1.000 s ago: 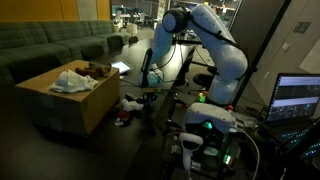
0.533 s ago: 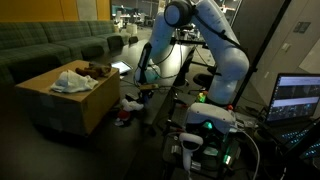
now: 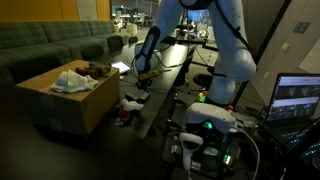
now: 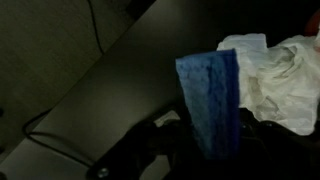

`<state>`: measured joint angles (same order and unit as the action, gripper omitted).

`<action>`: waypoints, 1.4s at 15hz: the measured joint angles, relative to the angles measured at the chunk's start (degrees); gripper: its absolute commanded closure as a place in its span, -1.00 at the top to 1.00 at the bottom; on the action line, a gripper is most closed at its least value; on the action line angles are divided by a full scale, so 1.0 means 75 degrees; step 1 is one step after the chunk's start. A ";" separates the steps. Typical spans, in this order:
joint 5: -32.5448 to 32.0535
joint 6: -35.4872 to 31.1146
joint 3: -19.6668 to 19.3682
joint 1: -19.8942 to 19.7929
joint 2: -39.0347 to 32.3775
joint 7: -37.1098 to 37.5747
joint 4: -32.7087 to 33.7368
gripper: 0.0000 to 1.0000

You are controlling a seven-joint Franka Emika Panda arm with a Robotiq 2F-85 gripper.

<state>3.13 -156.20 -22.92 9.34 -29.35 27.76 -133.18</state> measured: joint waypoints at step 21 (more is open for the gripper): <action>-0.4946 0.2523 0.2701 0.0385 0.1787 0.2346 0.2892 -0.95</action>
<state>-33.97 -137.28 -2.66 12.23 -15.95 45.35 -111.50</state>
